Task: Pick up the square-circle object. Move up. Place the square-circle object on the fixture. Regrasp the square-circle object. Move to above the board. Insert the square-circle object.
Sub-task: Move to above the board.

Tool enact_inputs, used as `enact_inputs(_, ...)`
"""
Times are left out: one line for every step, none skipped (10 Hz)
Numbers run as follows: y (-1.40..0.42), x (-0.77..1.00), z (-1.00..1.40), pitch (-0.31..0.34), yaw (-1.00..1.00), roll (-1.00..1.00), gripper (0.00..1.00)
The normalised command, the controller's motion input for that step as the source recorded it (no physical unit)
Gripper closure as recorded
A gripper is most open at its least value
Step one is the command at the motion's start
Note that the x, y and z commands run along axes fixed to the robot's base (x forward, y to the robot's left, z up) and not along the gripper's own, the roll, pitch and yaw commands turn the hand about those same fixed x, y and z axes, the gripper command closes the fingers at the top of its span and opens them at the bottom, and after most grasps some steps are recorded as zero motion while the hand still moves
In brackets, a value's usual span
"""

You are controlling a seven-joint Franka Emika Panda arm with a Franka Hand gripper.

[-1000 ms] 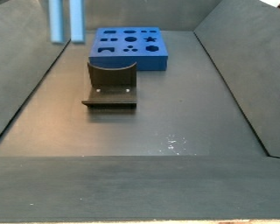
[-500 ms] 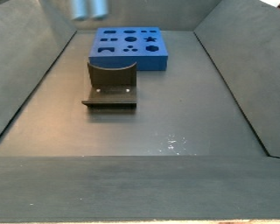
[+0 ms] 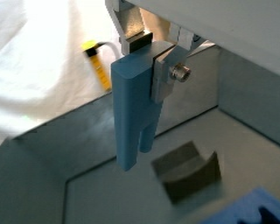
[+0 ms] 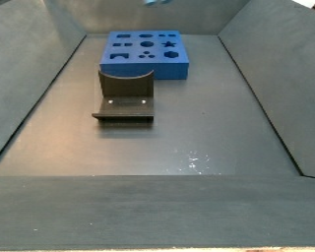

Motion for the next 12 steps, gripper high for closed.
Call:
enact_inputs(-1.0,-0.78,0.1,-0.113,1.0,-0.42,1.0)
enact_inputs(-1.0,-0.8,0.11,-0.142,1.0,-0.41,1.0)
enact_inputs(-0.81,-0.66,0.09,-0.165,1.0,-0.4,1.0)
enact_inputs(-0.51,-0.44,0.06,-0.188,1.0,-0.4,1.0)
enact_inputs(-0.23,-0.21,0.02,-0.218,1.0,-0.39,1.0)
enact_inputs(-0.13,-0.13,0.0,-0.245,1.0,-0.39,1.0)
enact_inputs(-0.06,-0.1,0.01,-0.287,1.0,-0.38,1.0)
enact_inputs(-0.03,-0.08,0.01,-0.321,1.0,-0.38,1.0)
enact_inputs(-0.01,-0.08,0.0,-0.345,1.0,-0.37,1.0)
enact_inputs(0.01,-0.08,0.0,-0.418,1.0,-0.36,1.0)
enact_inputs(0.02,-0.08,0.0,-0.451,1.0,-0.35,1.0)
enact_inputs(0.03,-0.09,0.0,-0.52,1.0,-0.34,1.0)
